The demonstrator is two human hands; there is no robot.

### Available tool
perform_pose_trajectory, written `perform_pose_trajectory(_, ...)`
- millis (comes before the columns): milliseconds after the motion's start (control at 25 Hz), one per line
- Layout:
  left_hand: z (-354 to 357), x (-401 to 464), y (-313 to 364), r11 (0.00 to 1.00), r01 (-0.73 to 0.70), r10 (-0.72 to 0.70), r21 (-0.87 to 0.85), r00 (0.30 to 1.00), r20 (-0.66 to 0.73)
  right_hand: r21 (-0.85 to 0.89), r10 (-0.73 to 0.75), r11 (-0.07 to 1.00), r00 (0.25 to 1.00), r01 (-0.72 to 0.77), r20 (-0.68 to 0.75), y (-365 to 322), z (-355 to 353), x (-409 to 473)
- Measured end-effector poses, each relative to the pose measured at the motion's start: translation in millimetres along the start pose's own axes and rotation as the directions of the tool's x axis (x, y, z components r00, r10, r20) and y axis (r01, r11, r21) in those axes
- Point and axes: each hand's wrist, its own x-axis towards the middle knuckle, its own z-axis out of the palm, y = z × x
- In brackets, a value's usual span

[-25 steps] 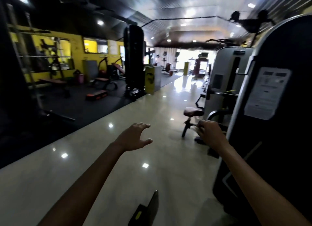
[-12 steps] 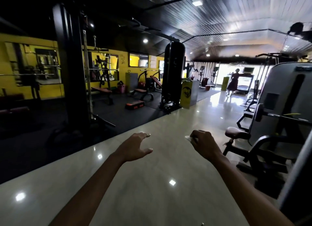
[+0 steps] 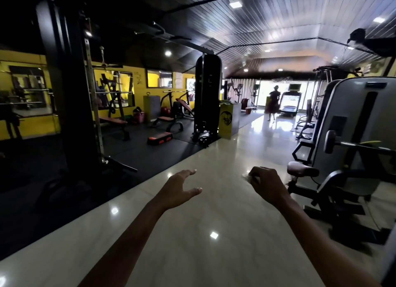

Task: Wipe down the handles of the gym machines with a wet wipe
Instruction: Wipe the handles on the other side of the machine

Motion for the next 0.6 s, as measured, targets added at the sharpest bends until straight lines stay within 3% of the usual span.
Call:
perform_pose_trajectory(200, 37, 72, -34, 0.997, -0.050, 0.055, -0.064, 0.995, 0.078, -0.047, 0.107, 0.993, 0.994, -0.108, -0.014, 48, 11, 28)
perform_pose_trajectory(360, 94, 154, -43, 0.985, -0.147, 0.161, -0.093, 0.971, 0.178, -0.140, 0.177, 0.973, 0.982, -0.184, -0.066, 123, 15, 47)
perform_pose_trajectory(600, 186, 281, -14, 0.934, -0.288, 0.340, -0.209, 0.897, 0.283, -0.333, 0.392, 0.840, 0.904, -0.428, -0.173, 227, -9, 67)
